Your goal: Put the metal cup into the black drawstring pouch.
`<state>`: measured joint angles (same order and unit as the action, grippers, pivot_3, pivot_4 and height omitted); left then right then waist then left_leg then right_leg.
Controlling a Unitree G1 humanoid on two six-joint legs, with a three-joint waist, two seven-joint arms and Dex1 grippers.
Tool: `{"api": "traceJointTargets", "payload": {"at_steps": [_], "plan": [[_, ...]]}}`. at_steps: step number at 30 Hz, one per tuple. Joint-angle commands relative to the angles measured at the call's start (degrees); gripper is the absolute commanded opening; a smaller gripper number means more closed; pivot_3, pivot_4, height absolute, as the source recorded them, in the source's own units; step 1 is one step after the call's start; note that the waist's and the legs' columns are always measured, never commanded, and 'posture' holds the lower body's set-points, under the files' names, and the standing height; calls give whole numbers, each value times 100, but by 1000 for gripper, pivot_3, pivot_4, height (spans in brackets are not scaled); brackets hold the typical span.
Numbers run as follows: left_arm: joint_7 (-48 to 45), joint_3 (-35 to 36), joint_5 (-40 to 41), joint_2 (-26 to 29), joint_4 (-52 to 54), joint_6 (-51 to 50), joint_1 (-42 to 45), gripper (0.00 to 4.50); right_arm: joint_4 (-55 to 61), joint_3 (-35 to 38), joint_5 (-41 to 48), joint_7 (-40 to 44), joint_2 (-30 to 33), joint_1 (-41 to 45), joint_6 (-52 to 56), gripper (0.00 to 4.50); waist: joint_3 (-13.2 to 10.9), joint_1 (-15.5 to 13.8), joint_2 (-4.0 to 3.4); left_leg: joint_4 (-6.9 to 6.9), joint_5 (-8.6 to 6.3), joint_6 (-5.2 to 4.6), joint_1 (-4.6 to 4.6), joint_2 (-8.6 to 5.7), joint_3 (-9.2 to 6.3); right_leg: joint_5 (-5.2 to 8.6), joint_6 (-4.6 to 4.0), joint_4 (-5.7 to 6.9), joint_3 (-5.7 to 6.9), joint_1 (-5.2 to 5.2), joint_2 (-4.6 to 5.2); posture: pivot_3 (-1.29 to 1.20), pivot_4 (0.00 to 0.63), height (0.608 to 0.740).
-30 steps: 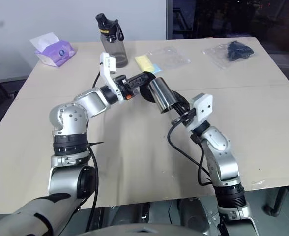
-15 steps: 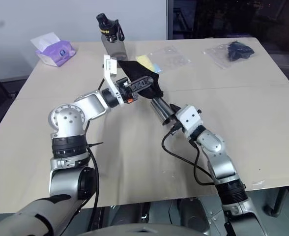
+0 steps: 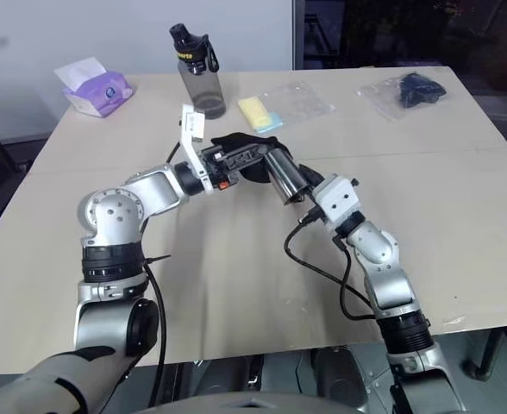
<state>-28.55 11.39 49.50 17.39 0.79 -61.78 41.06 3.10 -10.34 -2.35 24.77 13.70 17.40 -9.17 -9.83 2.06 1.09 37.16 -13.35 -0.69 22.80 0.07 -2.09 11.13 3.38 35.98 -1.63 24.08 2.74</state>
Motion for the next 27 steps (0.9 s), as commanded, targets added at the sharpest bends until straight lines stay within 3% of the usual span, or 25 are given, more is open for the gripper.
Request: {"api": "traceJointTargets", "payload": {"at_steps": [1,6,13,17,20,23,25,27], "plan": [[-208,-128,33,79,311,107,-32,77,-10,-271,-569,29,232,175,-385,0,0,3,0,0,0,0,0,0,0,0,0,0,0,0,0,0,150,740],[-459,-301,24,284,477,107,-176,77,-226,-147,-730,-182,336,260,-370,0,0,3,1,0,0,0,0,0,0,0,0,0,0,0,0,0,150,740],[-578,-397,57,391,609,106,-307,77,-68,418,413,-274,-315,266,312,0,-1,-2,1,0,0,0,1,2,-2,0,-1,0,0,-1,1,0,150,740],[-602,-434,77,375,619,91,-329,77,348,613,1721,-50,-841,173,1060,0,-1,-2,1,0,0,-1,1,2,-4,0,-1,0,0,-1,1,0,150,740],[-600,-380,174,310,611,74,-304,77,855,991,3398,-424,-1359,222,2661,0,-1,0,1,-1,-1,-1,1,4,-6,0,-1,0,1,-1,1,0,150,740],[-558,-224,466,179,652,-58,-258,77,1166,1231,4415,-601,-1459,230,3771,0,-1,-10,1,0,-1,-1,1,9,-12,-1,-2,4,3,-1,2,0,150,740],[-478,-147,622,82,661,-127,-210,77,1234,1242,4442,-608,-1333,239,4008,0,-1,-14,1,0,-1,-2,1,5,-9,-1,-2,3,4,-1,4,0,150,740],[-413,-93,755,10,689,-172,-167,77,984,605,2779,-582,-723,376,3063,0,-2,-7,-1,1,-1,-2,1,2,-8,0,-2,1,5,-2,4,0,150,740]]}}
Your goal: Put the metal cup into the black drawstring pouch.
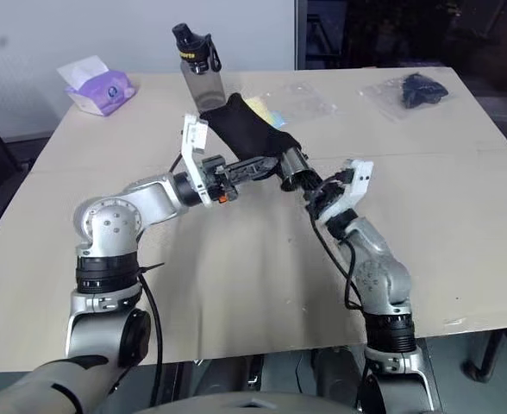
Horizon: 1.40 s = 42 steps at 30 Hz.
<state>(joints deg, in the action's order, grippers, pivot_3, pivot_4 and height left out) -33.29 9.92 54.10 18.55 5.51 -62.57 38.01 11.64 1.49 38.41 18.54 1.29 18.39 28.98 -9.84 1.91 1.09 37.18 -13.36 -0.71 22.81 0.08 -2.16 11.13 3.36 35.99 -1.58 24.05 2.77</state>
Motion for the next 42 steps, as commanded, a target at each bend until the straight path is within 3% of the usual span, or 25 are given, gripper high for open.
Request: {"api": "traceJointTargets", "payload": {"at_steps": [1,8,11,16,22,30,35,38,42], "plan": [[74,79,336,-126,218,-105,158,77,22,-822,-1893,12,732,348,-1113,0,-1,22,-2,1,0,0,0,-3,5,1,1,-1,-1,0,0,0,150,740],[338,305,618,-235,36,-232,391,77,-666,-2213,-5064,17,2188,1019,-3530,0,-1,38,2,0,0,1,0,-2,10,1,4,-3,-4,2,-6,0,150,740],[354,242,613,-242,65,-238,358,77,-890,-2360,-5838,-281,2401,1177,-3995,0,-3,34,5,0,1,3,0,-2,9,1,3,-5,-5,2,-5,0,150,740],[438,227,804,-319,245,-383,160,77,-905,-1062,-3605,-509,906,940,-2942,0,-6,32,12,1,4,7,0,3,5,-1,0,0,-5,2,-6,0,150,740],[505,110,974,-365,470,-471,-162,77,-449,-41,-929,-347,-376,757,-1597,0,-7,15,12,1,1,2,2,6,-1,-1,0,-5,-5,-1,3,0,150,740],[686,313,1320,-322,380,-452,-103,77,-20,1194,2704,-1511,-1314,590,71,0,-8,5,9,0,0,1,2,2,-4,0,-1,-3,3,-1,2,0,150,740],[760,242,1439,-323,437,-473,-187,77,-79,1322,3727,-2092,-1257,693,199,0,-8,42,9,0,0,0,1,1,-1,0,-1,-2,2,-1,-2,0,150,740],[818,240,1554,-376,463,-435,-185,77,-66,464,1681,-1993,-469,807,-199,0,-8,44,8,0,0,0,1,1,-1,1,0,-2,2,-1,-5,0,150,740],[1025,493,1924,-627,329,-236,-6,77,-228,-1455,-1621,-1184,1113,1021,-1301,0,-8,35,9,2,0,0,4,-4,9,2,3,-8,-3,0,-4,0,150,740]]}}
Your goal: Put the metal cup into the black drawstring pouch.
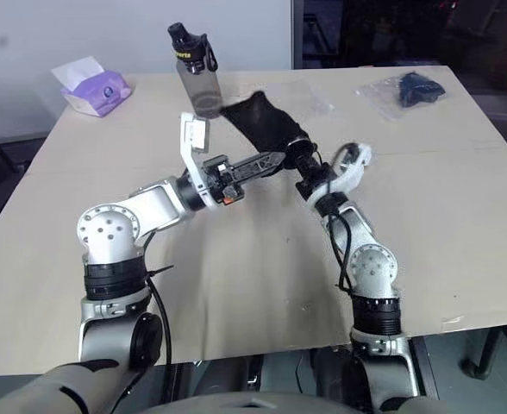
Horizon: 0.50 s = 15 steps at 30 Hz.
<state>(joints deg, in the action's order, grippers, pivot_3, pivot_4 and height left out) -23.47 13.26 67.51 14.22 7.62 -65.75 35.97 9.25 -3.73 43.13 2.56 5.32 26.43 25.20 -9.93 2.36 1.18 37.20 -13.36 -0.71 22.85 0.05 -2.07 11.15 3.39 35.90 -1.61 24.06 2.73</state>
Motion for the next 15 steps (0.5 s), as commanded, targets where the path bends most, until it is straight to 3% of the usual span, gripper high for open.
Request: {"api": "traceJointTargets", "payload": {"at_steps": [1,5,9,11,13,15], "plan": [[115,224,664,-241,61,116,255,77,-111,-1266,-2741,457,1006,271,-1191,0,0,-9,1,0,0,0,0,-2,0,1,1,-2,0,0,1,0,150,740],[201,203,707,-245,18,134,296,77,-459,-2020,-4679,498,1722,548,-2057,0,1,-4,3,-1,1,1,0,1,-2,0,1,0,1,1,-1,0,150,740],[248,185,699,-250,-4,167,298,77,-533,-2033,-5378,478,1681,736,-2153,0,0,-11,4,-2,1,2,-1,2,-1,-1,0,0,-1,1,-2,0,150,740],[250,168,719,-256,-1,162,285,77,-511,-1517,-4676,302,995,640,-1806,0,1,-23,6,-1,1,2,-1,2,-3,-1,-1,0,-1,1,-1,0,150,740],[184,71,646,-240,29,167,217,77,-455,-785,-3315,174,-51,575,-1321,0,1,-13,7,-2,1,2,-1,4,-5,-2,-2,1,-1,0,-1,0,150,740],[158,7,591,-256,15,205,187,77,-411,-286,-2452,277,-675,543,-960,0,1,-21,7,-4,1,2,-3,12,-10,-3,-4,5,0,1,-6,0,150,740]]}}
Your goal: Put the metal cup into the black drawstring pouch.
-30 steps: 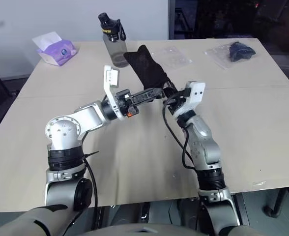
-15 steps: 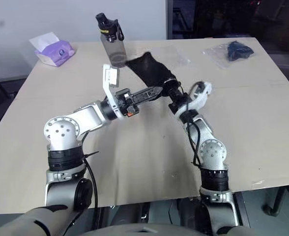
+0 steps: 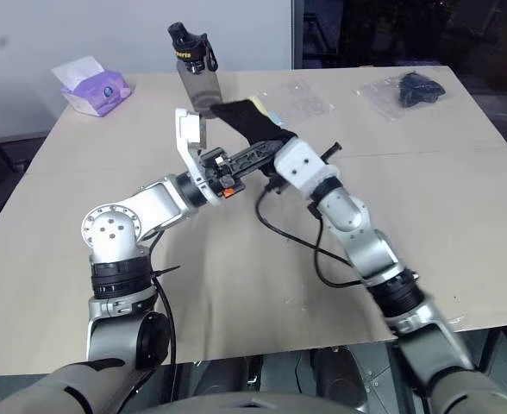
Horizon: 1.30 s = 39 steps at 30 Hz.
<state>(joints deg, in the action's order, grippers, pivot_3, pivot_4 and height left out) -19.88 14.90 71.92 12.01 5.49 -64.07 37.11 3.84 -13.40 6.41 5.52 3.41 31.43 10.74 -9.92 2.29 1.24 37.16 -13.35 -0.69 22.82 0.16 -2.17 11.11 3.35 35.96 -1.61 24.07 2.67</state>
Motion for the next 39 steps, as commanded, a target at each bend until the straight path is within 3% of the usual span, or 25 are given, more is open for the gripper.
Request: {"api": "traceJointTargets", "payload": {"at_steps": [1,6,10,11,14,16,19,23,31,36,39], "plan": [[-193,-168,152,-60,208,66,76,77,169,998,1763,-45,-811,7,763,0,0,-27,0,-1,0,0,1,0,-5,0,0,1,6,0,1,0,150,740],[-184,-198,159,-95,206,217,72,77,129,2460,4294,-1056,-1885,48,1595,0,-1,-160,-1,6,-1,-2,6,-6,-11,0,-1,-8,13,-13,22,0,150,740],[-310,-276,14,-14,253,383,17,77,-152,2843,5373,-1565,-1850,80,1623,0,-2,-126,-1,7,-1,-3,5,-23,2,1,-1,-12,5,-13,25,0,150,740],[-306,-261,5,-6,226,422,19,77,-130,2700,5291,-1499,-1652,27,1671,0,-2,-105,-2,5,-1,-3,2,-22,0,1,-1,-11,6,-13,22,0,150,740],[-270,-227,-122,10,151,575,28,0,30,2243,5130,-1295,-1173,-119,2048,1058,-2,-36,-3,-1,-1,-3,0,-7,-4,1,-1,-5,10,-8,3,0,150,740],[-184,-195,-204,-26,76,688,62,0,179,1946,4861,-1062,-856,-182,2255,2121,-3,3,-3,-5,-1,-3,-1,-3,-6,1,-1,-2,12,-4,-1,0,150,740],[27,-172,-532,-82,-147,970,144,0,595,1073,4049,-31,274,-417,2601,3405,-3,-14,-3,-6,-1,-3,2,-5,-5,2,0,-5,11,-3,0,0,150,740],[-8,-224,-1014,-64,-454,1255,98,0,750,27,2647,1428,1733,-804,1871,3405,-2,-31,0,4,-1,-3,8,-20,2,3,3,-17,7,-10,13,0,150,740],[-108,-146,-1183,-100,-630,1397,63,0,958,320,2050,3279,2595,-1399,443,3405,-5,-21,3,4,-1,-3,3,-11,2,4,5,-13,6,-9,6,0,150,740],[-91,-47,-1099,-107,-591,1324,61,0,-1,309,901,2912,2748,-1122,48,3405,-6,-31,5,7,-1,-3,2,-13,7,3,5,-13,4,-11,8,0,150,740],[-120,-35,-1064,-103,-570,1284,57,0,-668,286,592,2620,2322,-742,-57,3405,-7,-3,7,7,-1,-2,-2,-12,10,3,4,-12,0,-11,7,0,150,740]]}}
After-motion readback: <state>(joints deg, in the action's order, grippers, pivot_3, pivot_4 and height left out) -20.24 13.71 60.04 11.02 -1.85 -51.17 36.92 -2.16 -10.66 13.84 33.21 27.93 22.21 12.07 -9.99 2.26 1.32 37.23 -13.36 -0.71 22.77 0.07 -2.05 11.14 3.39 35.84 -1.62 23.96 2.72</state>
